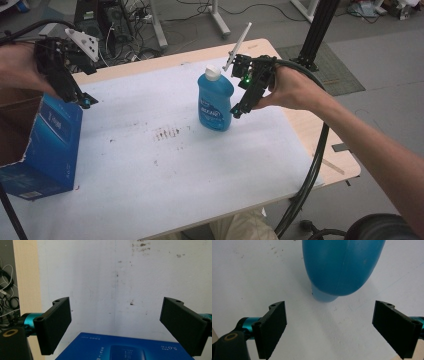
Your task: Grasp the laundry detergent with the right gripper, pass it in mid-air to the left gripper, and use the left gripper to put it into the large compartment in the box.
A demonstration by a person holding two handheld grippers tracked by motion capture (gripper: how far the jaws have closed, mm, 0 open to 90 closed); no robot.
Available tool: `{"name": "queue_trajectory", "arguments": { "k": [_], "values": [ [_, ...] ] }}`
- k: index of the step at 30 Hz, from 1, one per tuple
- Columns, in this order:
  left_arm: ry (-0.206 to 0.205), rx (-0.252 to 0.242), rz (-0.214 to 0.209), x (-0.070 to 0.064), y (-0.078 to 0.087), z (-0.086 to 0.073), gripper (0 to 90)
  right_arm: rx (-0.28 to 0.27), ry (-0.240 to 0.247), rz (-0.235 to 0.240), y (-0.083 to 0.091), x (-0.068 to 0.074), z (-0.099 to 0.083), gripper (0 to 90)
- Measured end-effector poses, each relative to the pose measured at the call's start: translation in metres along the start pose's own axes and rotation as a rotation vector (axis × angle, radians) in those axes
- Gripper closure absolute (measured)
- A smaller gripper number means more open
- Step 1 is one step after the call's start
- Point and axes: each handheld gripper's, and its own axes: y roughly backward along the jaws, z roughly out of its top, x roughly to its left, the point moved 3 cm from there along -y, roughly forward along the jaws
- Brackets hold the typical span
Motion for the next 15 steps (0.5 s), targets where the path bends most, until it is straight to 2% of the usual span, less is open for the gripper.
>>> {"name": "queue_trajectory", "arguments": {
  "k": [5, 8, 15],
  "values": [
    [-0.001, -0.003, 0.003, 0.000, 0.001, 0.000, 10.2, -0.033, -0.019, 0.004, -0.006, 0.001, 0.002, 11.5],
    [-0.001, -0.005, 0.006, 0.000, 0.001, 0.000, 10.2, -0.048, -0.028, -0.012, -0.008, 0.002, 0.005, 11.5],
    [-0.005, -0.005, 0.009, 0.000, 0.002, -0.001, 10.2, -0.092, -0.067, 0.003, -0.017, 0.003, 0.007, 11.5]
  ]
}}
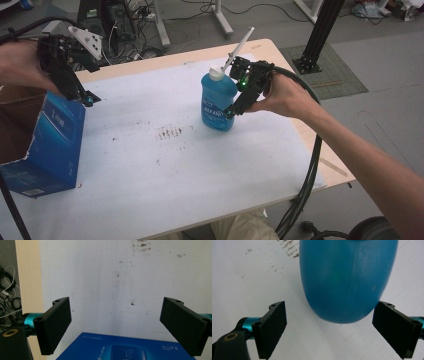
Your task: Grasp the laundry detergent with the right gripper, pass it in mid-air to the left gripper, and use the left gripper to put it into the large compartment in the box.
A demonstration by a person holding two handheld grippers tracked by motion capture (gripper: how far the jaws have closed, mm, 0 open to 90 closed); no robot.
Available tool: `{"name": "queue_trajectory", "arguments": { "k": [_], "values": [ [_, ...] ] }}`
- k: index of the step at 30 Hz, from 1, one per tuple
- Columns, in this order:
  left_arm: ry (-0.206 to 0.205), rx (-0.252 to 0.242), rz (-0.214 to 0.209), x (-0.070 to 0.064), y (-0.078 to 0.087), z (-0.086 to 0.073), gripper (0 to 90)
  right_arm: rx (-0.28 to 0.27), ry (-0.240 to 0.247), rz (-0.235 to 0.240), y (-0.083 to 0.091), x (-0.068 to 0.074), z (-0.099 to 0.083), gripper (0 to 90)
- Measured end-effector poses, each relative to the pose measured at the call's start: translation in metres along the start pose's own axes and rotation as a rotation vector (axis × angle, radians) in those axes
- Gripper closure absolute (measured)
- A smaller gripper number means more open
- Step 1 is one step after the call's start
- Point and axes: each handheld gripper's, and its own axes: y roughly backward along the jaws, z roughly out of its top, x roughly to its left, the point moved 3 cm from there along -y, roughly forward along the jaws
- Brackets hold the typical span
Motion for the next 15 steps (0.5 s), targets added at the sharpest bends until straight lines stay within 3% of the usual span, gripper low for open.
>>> {"name": "queue_trajectory", "arguments": {
  "k": [15],
  "values": [
    [0.002, -0.007, 0.006, 0.000, 0.001, -0.002, 10.2, -0.053, -0.042, -0.001, -0.013, -0.002, 0.001, 11.5]
  ]
}}
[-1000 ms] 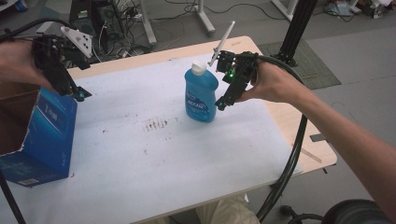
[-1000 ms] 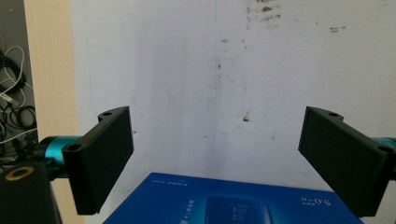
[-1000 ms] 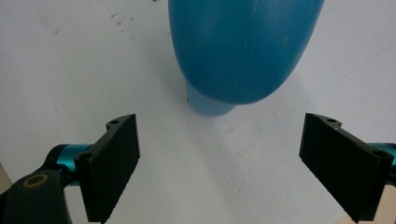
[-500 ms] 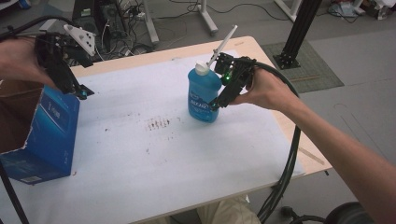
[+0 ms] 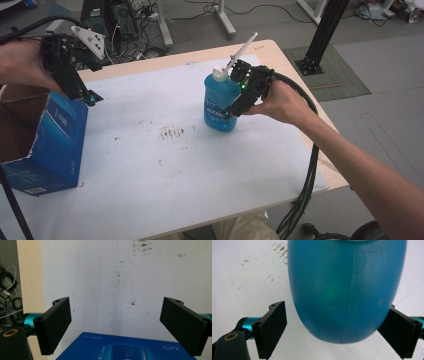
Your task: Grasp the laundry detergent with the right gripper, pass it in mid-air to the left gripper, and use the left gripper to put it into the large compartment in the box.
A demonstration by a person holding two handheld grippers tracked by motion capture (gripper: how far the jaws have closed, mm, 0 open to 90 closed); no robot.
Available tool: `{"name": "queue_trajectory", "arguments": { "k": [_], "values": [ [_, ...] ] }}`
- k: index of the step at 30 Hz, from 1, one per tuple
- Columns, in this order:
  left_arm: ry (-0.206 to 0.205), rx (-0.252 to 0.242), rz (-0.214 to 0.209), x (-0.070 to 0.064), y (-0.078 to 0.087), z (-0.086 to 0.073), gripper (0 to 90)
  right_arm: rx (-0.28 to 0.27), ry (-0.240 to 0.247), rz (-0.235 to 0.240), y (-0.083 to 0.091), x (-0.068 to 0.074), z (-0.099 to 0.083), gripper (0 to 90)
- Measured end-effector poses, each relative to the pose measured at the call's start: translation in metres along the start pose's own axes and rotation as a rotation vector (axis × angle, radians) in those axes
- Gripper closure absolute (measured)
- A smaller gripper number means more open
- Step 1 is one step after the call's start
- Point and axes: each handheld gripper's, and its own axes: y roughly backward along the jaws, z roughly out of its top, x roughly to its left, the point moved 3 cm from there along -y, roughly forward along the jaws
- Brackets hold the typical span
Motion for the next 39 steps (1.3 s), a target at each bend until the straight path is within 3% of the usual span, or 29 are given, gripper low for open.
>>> {"name": "queue_trajectory", "arguments": {
  "k": [18, 39],
  "values": [
    [0.008, 0.000, 0.009, 0.001, 0.001, -0.003, 10.2, -0.085, -0.022, -0.012, -0.012, 0.001, -0.003, 11.5],
    [0.019, -0.005, 0.006, -0.001, -0.002, -0.008, 10.2, -0.133, -0.034, -0.013, -0.021, 0.003, -0.005, 12.0]
  ]
}}
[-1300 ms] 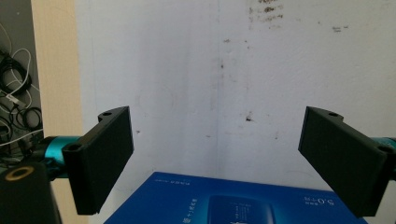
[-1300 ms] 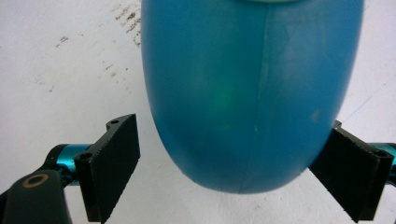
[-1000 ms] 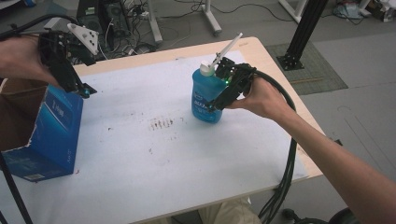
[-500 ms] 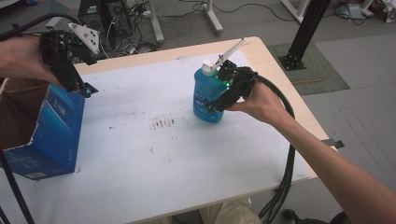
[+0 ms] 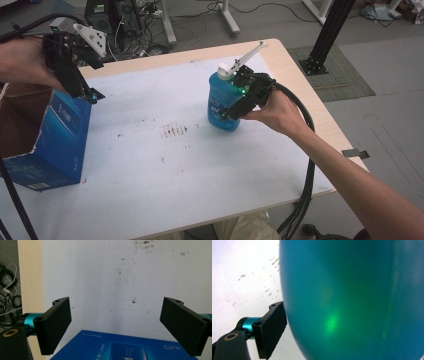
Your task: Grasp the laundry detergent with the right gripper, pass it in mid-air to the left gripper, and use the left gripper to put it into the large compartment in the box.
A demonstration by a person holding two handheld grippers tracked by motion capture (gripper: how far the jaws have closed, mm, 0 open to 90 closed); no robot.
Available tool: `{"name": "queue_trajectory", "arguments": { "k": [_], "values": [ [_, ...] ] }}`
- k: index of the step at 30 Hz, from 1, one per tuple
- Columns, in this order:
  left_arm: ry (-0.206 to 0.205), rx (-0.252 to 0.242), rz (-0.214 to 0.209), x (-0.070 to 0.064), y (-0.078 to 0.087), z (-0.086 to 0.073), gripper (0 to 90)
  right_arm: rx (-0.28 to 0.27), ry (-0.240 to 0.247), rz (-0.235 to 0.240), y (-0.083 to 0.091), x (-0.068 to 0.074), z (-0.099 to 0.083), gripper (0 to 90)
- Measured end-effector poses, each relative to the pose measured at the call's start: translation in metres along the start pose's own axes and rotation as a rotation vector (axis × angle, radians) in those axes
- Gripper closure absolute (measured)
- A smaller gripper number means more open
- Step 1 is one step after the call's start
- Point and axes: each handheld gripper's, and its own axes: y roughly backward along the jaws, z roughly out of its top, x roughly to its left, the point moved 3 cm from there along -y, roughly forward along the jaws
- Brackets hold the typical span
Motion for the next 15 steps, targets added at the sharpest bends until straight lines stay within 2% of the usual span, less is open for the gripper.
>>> {"name": "queue_trajectory", "arguments": {
  "k": [7, 8, 15],
  "values": [
    [0.001, -0.001, 0.004, 0.0010, -0.0001, -0.0009, 10.2, -0.013, -0.005, 0.004, -0.0007, -0.0003, 0.0007, 12.3],
    [0.001, -0.001, 0.004, 0.0010, -0.0002, -0.0009, 10.2, -0.014, -0.004, 0.006, -0.0005, -0.0001, 0.0006, 17.1],
    [0.003, -0.004, 0.005, 0.0010, -0.0005, -0.0007, 10.2, -0.022, 0.004, 0.012, 0.0003, 0.0012, 0.0011, 17.7]
  ]
}}
